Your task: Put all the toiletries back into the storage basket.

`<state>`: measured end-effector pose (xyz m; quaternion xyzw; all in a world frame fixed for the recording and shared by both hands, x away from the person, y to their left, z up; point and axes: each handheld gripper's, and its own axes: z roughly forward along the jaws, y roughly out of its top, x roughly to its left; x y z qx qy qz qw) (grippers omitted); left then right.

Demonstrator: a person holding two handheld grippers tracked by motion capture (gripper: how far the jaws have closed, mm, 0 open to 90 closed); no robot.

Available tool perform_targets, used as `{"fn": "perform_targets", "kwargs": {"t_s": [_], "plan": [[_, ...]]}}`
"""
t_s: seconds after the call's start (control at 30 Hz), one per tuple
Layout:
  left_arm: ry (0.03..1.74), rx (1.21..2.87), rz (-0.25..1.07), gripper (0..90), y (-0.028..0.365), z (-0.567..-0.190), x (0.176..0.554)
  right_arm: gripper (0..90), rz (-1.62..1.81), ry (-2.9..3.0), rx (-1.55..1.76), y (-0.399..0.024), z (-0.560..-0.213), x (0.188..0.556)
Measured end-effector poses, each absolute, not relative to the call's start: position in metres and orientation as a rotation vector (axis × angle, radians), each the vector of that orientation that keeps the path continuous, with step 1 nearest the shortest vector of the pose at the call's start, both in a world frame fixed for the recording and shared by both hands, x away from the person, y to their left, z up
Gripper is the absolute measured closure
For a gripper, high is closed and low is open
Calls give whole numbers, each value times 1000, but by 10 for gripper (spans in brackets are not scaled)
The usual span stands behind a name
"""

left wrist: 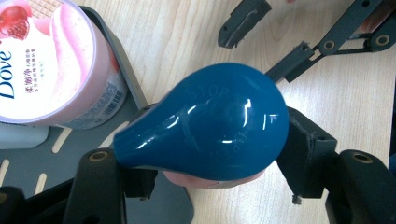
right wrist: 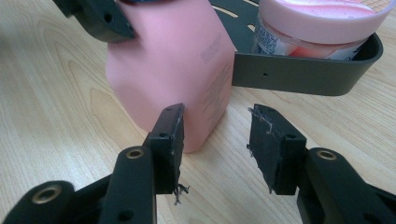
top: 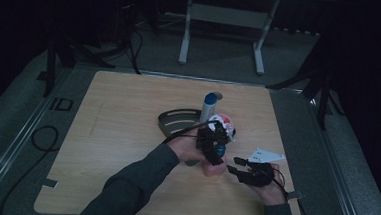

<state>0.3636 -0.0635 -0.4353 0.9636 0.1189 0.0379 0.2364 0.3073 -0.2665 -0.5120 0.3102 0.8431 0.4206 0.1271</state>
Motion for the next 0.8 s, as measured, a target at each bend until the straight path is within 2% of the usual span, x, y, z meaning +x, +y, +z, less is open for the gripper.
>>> {"fn": "perform_targets", "kwargs": {"t_s": [0.3, 0.8], "plan": [[357, 2618, 41, 454, -61, -430, 368, 539, 1219, 2457, 899, -267, -512, 307], [345, 2639, 38, 474, -66, -427, 365, 538, 1222, 2452, 905, -269, -513, 306]]}}
